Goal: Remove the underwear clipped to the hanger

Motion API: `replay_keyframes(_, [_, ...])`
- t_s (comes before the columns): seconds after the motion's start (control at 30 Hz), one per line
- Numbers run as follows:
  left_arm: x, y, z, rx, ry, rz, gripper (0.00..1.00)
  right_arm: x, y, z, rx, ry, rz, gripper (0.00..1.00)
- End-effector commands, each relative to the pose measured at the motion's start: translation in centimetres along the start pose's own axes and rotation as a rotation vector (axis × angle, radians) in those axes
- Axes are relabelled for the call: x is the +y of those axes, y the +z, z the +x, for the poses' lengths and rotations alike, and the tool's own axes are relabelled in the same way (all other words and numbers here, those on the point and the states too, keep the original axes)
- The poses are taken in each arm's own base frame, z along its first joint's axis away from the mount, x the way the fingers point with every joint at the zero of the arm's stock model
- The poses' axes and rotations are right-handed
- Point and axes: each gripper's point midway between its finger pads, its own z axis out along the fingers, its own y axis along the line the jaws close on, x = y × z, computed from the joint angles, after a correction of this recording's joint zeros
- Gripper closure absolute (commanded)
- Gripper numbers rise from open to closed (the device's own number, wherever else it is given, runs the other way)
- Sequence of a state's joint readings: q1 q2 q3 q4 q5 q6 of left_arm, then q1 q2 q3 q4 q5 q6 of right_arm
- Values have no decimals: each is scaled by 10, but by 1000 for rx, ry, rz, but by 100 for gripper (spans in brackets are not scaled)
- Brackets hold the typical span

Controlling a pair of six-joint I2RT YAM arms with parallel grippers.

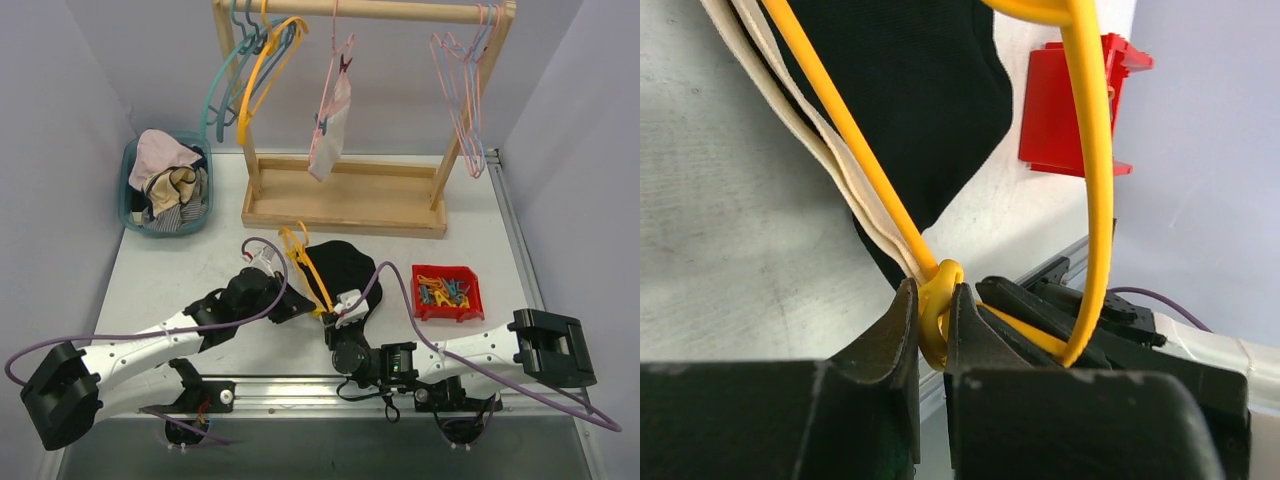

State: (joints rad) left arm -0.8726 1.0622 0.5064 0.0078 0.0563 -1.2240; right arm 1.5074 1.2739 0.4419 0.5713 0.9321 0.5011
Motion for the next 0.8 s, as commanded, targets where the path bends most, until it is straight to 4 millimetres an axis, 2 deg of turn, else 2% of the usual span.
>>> replay_keyframes(0.0, [-4, -14, -8, -51, -24, 54, 97, -5, -1, -17, -50, 60, 52, 100])
replay_keyframes(0.1, [-13, -29, -17, -107, -43, 119, 97, -11, -1, -15, -48, 75, 66, 100])
replay_keyframes(0.17, [-9, -38, -24, -141, -30, 93, 97, -14, -3, -16, -53, 93, 65, 100])
replay_keyframes(0.3, [-2, -39, -19, -113, 2, 57, 96, -21, -6, -26, -69, 124, 63, 100])
replay_keyframes(0.37, [2, -37, -16, -102, 14, 46, 76, -22, -9, -32, -77, 133, 56, 100])
replay_keyframes(0.43, [10, -36, -14, -94, 45, 17, 60, -21, -11, -40, -83, 136, 40, 100])
replay_keyframes(0.47, [16, -37, -18, -115, 65, -10, 52, -21, -12, -42, -81, 140, 30, 100])
replay_keyframes(0.5, [19, -41, -24, -150, 84, -31, 33, -21, -13, -45, -82, 142, 28, 100])
replay_keyframes(0.53, [35, -46, -27, -166, 96, -105, 25, -21, -14, -50, -88, 152, 23, 100])
replay_keyframes(0.6, [36, -60, -51, -274, 131, -135, 5, -22, -16, -51, -80, 140, 19, 100])
replay_keyframes(0.63, [39, -65, -56, -291, 139, -153, 3, -23, -17, -52, -81, 139, 16, 100])
replay_keyframes(0.7, [29, -77, -74, -345, 160, -141, 4, -25, -19, -50, -72, 129, 14, 100])
replay_keyframes(0.77, [29, -83, -83, -360, 179, -162, 4, -27, -19, -48, -66, 123, 16, 100])
